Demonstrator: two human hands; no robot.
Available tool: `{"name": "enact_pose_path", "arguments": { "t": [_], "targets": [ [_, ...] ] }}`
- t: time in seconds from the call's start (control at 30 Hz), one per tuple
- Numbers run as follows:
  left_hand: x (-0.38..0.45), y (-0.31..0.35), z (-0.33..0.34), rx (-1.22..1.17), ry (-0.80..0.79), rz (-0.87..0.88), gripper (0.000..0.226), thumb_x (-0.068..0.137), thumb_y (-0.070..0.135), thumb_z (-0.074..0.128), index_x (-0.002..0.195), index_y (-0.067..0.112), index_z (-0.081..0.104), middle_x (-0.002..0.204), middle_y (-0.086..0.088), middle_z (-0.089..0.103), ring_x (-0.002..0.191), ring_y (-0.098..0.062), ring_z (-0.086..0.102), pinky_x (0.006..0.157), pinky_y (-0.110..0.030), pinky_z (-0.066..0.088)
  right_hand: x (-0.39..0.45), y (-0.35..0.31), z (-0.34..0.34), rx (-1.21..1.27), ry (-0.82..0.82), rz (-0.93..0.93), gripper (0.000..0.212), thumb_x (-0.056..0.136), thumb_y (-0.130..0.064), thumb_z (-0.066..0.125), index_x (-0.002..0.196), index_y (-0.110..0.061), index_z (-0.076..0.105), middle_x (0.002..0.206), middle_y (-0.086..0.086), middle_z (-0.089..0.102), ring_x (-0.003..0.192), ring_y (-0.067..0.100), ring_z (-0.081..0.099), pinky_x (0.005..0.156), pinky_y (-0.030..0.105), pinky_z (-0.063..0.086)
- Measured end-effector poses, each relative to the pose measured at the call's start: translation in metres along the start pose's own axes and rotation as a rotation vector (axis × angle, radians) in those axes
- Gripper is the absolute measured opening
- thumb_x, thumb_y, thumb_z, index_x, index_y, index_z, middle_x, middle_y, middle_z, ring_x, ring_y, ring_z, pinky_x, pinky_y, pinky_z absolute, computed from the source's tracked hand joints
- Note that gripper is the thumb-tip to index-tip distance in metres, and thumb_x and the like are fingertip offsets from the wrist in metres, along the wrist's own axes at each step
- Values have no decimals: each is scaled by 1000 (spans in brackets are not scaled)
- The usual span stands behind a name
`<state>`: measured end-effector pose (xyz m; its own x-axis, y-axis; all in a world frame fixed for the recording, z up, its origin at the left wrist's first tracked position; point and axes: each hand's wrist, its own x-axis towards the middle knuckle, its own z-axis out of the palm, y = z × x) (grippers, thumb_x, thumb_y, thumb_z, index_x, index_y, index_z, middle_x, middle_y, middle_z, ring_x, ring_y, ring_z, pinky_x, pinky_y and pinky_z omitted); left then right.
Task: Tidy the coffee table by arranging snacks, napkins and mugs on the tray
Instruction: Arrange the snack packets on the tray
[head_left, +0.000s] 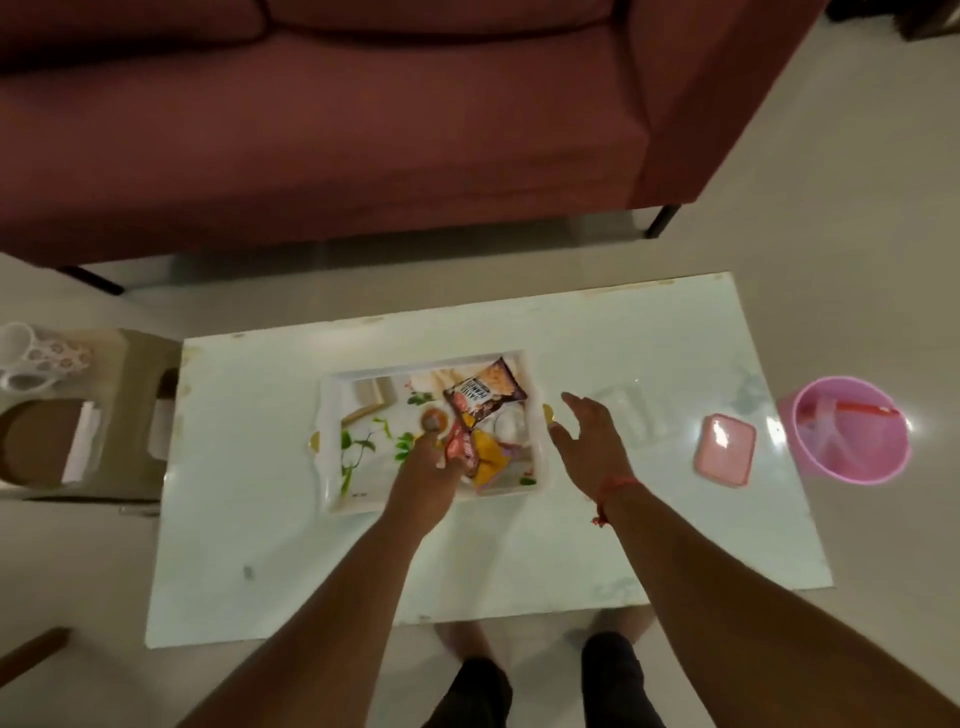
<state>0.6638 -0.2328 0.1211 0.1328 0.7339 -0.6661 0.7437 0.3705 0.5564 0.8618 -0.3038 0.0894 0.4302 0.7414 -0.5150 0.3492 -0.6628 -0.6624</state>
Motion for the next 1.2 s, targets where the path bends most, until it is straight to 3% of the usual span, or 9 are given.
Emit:
{"name": "enact_pose_path", "arguments": {
  "t": [0.1, 0.27, 0.47, 0.57, 0.7, 0.8, 0.97, 1.07, 1.2],
  "targets": [
    [16, -50, -25, 35, 35, -62, 54, 96, 27, 58, 146, 14, 40, 141, -13, 55, 124, -29, 56, 100, -37, 46, 1, -6, 45, -95, -120, -34, 56, 97, -24, 56, 149, -14, 38, 152, 17, 34, 140, 31, 36, 115, 37, 29],
    [48, -100, -19, -21, 57, -80, 46, 94, 25, 58, 139, 20, 48, 135, -8, 61, 117, -27, 59, 102, -46, 48, 23, -5, 88, -64, -117, 32, 55, 97, -21, 54, 149, -13, 36, 145, 17, 45, 129, 33, 48, 105, 36, 38],
    [78, -101, 14, -74, 81, 60, 43, 96, 22, 57, 139, 22, 50, 134, 1, 60, 124, -16, 54, 99, -29, 39, 78, -14, 114, 309, 119, 320, 50, 94, -31, 55, 136, -8, 42, 121, 11, 61, 111, 33, 61, 91, 45, 54],
    [86, -95, 18, -52, 109, 164, 40, 96, 18, 55, 135, 22, 54, 130, 3, 61, 122, -12, 54, 96, -27, 40, 101, -24, 120, 431, 262, 411, 52, 92, -31, 61, 130, -3, 39, 103, 7, 53, 93, 27, 55, 77, 31, 44],
    [98, -90, 15, -73, 127, 247, 38, 93, 9, 55, 129, 19, 61, 129, 8, 63, 119, -7, 56, 103, -28, 45, 115, -30, 126, 415, 310, 455, 50, 90, -27, 62, 125, -8, 31, 75, -2, 45, 80, 27, 54, 69, 34, 44],
    [112, -82, 14, -65, 154, 262, 31, 94, 13, 54, 122, 21, 62, 129, 6, 64, 119, -8, 56, 99, -29, 46, 121, -30, 129, 335, 298, 396, 43, 88, -16, 58, 120, -10, 30, 87, 6, 59, 84, 28, 64, 63, 35, 50],
    [140, -61, 15, 47, 143, 249, 48, 98, 19, 50, 146, 21, 44, 144, -3, 52, 130, -18, 50, 103, -28, 40, 128, -25, 123, 227, 226, 163, 44, 86, -4, 50, 126, -21, 45, 96, 2, 65, 84, 22, 65, 72, 34, 55],
    [151, -50, 15, 83, 155, 268, 52, 100, 18, 48, 151, 23, 36, 148, -7, 46, 131, -20, 49, 99, -27, 41, 130, -25, 117, 175, 140, -25, 53, 84, 6, 44, 126, -25, 53, 85, -3, 64, 79, 17, 64, 68, 25, 55],
    [164, -39, 15, 204, 120, 332, 54, 103, 16, 46, 154, 22, 31, 149, -12, 45, 134, -28, 47, 105, -36, 45, 128, -25, 106, 71, 72, -136, 54, 82, 13, 38, 121, -18, 57, 94, 5, 65, 82, 15, 61, 56, 5, 46]
  ]
}}
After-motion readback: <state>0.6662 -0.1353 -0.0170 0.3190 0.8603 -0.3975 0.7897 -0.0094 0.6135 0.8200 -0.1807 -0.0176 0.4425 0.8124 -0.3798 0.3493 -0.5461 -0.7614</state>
